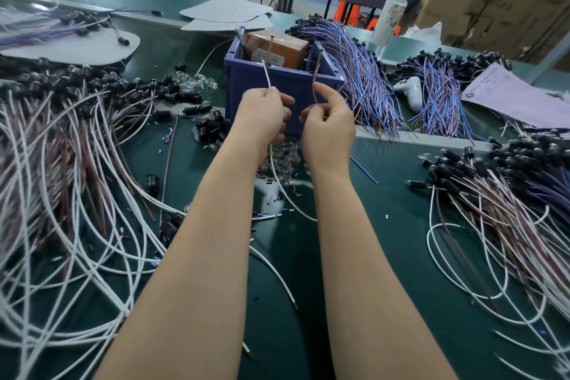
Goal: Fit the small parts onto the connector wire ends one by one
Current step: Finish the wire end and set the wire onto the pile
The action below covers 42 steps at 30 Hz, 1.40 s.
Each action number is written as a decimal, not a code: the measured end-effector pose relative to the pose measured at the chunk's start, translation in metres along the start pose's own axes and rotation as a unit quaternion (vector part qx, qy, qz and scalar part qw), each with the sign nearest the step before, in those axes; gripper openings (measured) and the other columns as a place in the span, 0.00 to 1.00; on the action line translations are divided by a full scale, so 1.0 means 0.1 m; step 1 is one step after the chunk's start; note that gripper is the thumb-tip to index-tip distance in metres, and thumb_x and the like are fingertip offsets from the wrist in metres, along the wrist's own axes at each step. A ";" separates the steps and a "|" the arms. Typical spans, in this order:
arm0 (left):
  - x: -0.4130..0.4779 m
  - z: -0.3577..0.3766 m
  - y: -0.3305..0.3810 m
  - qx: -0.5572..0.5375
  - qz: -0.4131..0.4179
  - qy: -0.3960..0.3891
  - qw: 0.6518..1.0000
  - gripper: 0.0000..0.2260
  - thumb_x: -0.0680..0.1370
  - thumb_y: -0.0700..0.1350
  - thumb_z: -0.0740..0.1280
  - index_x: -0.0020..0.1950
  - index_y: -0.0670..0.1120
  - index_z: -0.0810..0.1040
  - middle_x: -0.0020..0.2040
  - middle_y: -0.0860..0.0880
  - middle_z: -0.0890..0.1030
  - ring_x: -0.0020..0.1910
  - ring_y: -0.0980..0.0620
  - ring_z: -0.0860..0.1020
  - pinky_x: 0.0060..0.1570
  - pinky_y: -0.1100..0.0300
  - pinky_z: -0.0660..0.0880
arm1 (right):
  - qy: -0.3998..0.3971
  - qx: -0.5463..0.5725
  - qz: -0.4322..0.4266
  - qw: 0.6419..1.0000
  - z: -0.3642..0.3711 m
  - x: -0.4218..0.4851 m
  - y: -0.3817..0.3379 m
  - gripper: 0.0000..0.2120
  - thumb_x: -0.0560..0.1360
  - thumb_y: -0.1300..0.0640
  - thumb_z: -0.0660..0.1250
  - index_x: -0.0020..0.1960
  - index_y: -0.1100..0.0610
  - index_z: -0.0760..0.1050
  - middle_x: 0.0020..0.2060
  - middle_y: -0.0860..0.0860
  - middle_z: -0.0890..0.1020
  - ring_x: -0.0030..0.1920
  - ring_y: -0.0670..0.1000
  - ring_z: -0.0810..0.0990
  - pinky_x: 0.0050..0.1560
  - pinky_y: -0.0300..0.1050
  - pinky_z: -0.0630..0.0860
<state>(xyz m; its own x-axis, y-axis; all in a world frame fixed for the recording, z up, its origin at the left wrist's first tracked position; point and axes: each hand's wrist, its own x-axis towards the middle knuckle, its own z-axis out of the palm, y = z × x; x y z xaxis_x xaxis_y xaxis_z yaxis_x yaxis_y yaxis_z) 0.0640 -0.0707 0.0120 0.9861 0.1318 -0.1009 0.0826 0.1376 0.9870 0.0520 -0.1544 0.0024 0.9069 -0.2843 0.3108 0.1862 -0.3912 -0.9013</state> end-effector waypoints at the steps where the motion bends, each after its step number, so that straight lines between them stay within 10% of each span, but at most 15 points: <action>1: 0.00 0.00 0.00 -0.001 -0.001 -0.007 1.000 0.16 0.84 0.44 0.50 0.43 0.43 0.74 0.19 0.56 0.67 0.16 0.59 0.61 0.20 0.71 0.58 | 0.000 0.000 -0.001 1.000 0.00 0.00 0.00 0.18 0.79 0.65 0.55 0.64 0.55 0.74 0.54 0.57 0.82 0.54 0.53 0.78 0.55 0.41 0.72; 21: -0.02 -0.01 -0.01 0.013 0.008 -0.021 1.000 0.16 0.84 0.44 0.50 0.45 0.43 0.74 0.20 0.56 0.67 0.17 0.60 0.62 0.20 0.69 0.59 | 0.003 0.007 -0.011 1.000 0.02 0.02 0.04 0.18 0.79 0.65 0.55 0.64 0.55 0.74 0.54 0.58 0.82 0.54 0.54 0.79 0.56 0.44 0.73; 27: -0.04 -0.08 0.03 0.000 0.007 0.089 0.996 0.15 0.83 0.43 0.51 0.40 0.45 0.71 0.29 0.50 0.69 0.18 0.59 0.62 0.20 0.69 0.59 | 0.019 -0.058 0.014 0.998 -0.23 0.18 0.14 0.14 0.75 0.65 0.57 0.51 0.55 0.80 0.45 0.54 0.83 0.42 0.52 0.78 0.46 0.44 0.74; 33: -0.09 -0.31 0.09 0.028 0.067 0.264 0.962 0.09 0.80 0.43 0.56 0.60 0.44 0.66 0.54 0.46 0.75 0.47 0.48 0.74 0.47 0.55 0.73 | -0.116 -0.323 0.162 0.925 -0.53 0.29 0.48 0.13 0.75 0.60 0.63 0.58 0.53 0.79 0.59 0.56 0.79 0.58 0.56 0.77 0.56 0.45 0.73; 38: -0.26 -0.36 0.25 0.210 0.181 0.433 0.858 0.29 0.78 0.46 0.62 0.76 0.43 0.55 0.77 0.41 0.51 0.76 0.43 0.54 0.73 0.49 0.52 | -0.119 -0.333 0.161 0.922 -0.45 0.29 0.55 0.11 0.74 0.58 0.66 0.55 0.57 0.78 0.58 0.58 0.77 0.56 0.57 0.76 0.50 0.44 0.72; 42: -0.34 -0.16 0.33 0.214 0.354 0.247 0.876 0.10 0.80 0.40 0.61 0.60 0.41 0.75 0.56 0.47 0.78 0.53 0.54 0.77 0.53 0.72 0.71 | -0.113 -0.319 0.168 0.926 -0.45 0.28 0.55 0.07 0.72 0.60 0.65 0.47 0.61 0.78 0.50 0.60 0.79 0.43 0.57 0.74 0.37 0.42 0.68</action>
<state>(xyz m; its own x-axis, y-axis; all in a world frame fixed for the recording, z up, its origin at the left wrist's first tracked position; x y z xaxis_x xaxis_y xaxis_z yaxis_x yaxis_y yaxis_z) 0.0308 -0.0551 0.0457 0.6382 0.4588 0.6183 -0.3740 -0.5172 0.7698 0.0711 -0.2233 -0.0253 0.9424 -0.3218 -0.0910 -0.3168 -0.7719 -0.5512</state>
